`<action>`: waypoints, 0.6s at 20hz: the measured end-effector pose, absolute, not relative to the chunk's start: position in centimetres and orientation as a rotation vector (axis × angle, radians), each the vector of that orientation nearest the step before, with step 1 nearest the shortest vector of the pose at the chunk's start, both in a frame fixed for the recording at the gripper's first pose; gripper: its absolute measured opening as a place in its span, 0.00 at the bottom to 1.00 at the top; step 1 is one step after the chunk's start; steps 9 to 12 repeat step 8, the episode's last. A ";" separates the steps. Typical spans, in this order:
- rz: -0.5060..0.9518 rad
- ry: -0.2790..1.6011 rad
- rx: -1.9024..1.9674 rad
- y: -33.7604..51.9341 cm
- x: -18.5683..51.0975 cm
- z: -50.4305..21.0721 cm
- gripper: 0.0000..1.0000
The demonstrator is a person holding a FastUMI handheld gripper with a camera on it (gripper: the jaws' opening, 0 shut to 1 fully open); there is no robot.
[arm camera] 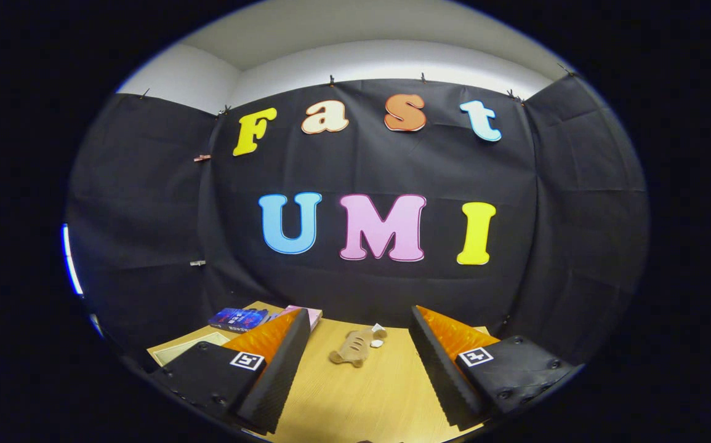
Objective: Open the storage box then place both shoes into the box .Put the left shoe in first, then the right shoe, with the right side of both shoes facing outward in a uniform manner.
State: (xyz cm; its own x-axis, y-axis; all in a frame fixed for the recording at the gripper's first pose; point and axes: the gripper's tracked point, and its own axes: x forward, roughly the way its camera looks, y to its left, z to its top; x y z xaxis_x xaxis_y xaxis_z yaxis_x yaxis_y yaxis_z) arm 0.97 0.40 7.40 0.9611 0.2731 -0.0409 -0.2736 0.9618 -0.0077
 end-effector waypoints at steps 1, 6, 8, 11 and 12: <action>0.266 0.029 -0.001 -0.1 0.8 7.3 0.98; 0.206 -0.019 -0.060 -1.4 -0.3 6.0 0.98; 0.204 -0.001 -0.080 -1.2 -0.3 5.4 0.98; 0.204 -0.001 -0.080 -1.2 -0.3 5.4 0.98; 0.204 -0.001 -0.080 -1.2 -0.3 5.4 0.98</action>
